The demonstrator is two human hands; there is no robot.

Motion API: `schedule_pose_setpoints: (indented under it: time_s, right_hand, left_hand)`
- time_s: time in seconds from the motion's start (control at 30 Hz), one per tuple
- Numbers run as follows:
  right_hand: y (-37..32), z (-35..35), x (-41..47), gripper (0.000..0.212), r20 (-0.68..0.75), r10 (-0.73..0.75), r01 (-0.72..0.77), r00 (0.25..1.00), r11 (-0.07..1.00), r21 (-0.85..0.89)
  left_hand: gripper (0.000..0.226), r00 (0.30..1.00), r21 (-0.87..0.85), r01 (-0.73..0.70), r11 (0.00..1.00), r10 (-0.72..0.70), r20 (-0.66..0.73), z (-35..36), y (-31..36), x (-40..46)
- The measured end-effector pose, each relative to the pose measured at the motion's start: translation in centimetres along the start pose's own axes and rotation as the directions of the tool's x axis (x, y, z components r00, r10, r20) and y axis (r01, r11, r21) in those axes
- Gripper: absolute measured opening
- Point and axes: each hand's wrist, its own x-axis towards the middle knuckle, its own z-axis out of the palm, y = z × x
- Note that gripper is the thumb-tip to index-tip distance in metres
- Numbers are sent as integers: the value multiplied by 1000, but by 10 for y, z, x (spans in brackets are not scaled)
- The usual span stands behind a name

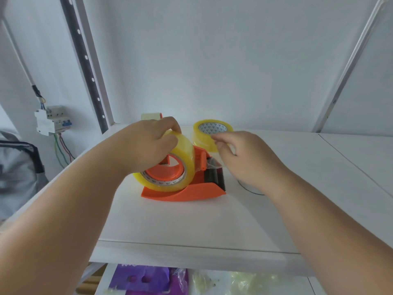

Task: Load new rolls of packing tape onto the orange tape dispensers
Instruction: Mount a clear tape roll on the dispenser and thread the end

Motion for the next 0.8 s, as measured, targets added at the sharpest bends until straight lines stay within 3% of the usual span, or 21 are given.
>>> schedule_pose_setpoints:
  time_s: [0.1,0.2,0.33,0.47,0.63,0.8]
  right_hand:
    - [-5,10,-1,35,11,-20,22,1000,981,-191]
    - [-5,16,-1,40,17,-85,86,996,945,-314]
    - [1,19,1,32,68,-98,110,993,969,-222]
    - [6,22,5,29,102,-51,58,993,996,-62]
    - [18,12,-2,30,91,10,-5,996,998,-55]
    - [35,7,-7,25,66,36,-32,997,998,-57]
  left_hand:
    - [34,998,71,-21,997,24,-53,7,5,0]
    - [51,997,190,-5,982,20,-75,12,7,1]
    - [63,997,194,6,981,8,-71,11,3,1]
    - [51,998,100,14,995,-8,-54,9,-1,3]
    - [33,993,-64,35,997,-42,-108,6,-12,2]
    - [39,995,-148,43,988,-55,-78,6,-22,4]
